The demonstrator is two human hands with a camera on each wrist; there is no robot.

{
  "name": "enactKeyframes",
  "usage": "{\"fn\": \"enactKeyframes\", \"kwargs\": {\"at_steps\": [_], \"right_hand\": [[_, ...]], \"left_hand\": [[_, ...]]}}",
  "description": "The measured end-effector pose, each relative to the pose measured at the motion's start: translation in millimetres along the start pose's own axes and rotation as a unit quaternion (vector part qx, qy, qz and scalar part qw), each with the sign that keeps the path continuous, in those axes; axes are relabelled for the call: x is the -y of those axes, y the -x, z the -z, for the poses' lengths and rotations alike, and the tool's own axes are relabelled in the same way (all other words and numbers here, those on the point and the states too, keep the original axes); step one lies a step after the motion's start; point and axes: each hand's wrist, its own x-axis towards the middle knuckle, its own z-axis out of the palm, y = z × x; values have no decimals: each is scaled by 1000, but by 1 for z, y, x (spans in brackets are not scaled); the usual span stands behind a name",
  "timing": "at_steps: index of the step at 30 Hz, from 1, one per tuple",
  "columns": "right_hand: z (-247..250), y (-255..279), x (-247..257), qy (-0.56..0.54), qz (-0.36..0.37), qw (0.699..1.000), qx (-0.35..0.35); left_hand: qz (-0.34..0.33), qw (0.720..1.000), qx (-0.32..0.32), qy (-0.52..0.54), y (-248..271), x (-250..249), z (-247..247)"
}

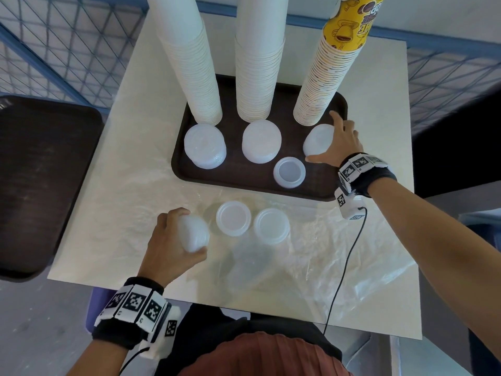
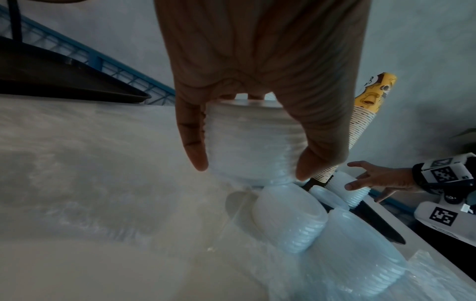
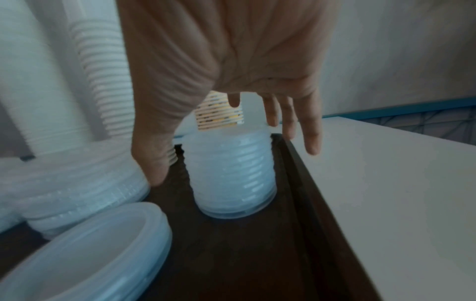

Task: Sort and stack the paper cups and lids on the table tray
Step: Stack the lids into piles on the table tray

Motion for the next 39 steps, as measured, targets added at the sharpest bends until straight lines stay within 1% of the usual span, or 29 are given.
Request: {"fn": "enactKeyframes", "kwargs": {"at_steps": [4,6,10,13,16,19,23,26,29,33,39], "right_hand": [[9,32,-18,-60,-4,996,-67],[10,54,-32,-87,-6,993,-78],[3,102,-61,-121,-32,991,-45],[-9,140,-78,-127,-39,991,-21],[-33,176,-92,-107,-27,994,-4],[-60,207,-101,-63,-16,998,2],[-92,232,-109,-20,33,998,-44],[-104,238,-114,-9,32,998,-51],[-113,244,-119,6,42,998,-41],[-118,246,-122,14,51,998,-44],[-116,245,-120,18,40,998,-50]], "left_hand": [[-62,998,-5,-4,-12,-31,2],[-110,994,10,-18,-26,-58,2],[-209,974,46,-70,-68,-122,-8],[-248,958,69,-127,-101,-172,-24],[-289,935,81,-186,-131,-217,-42],[-302,921,100,-225,-156,-249,-60],[-304,905,126,-271,-179,-274,-82],[-304,892,132,-306,-188,-281,-96],[-302,881,140,-336,-193,-282,-107],[-300,878,146,-344,-199,-283,-113],[-307,870,147,-358,-199,-287,-116]]}}
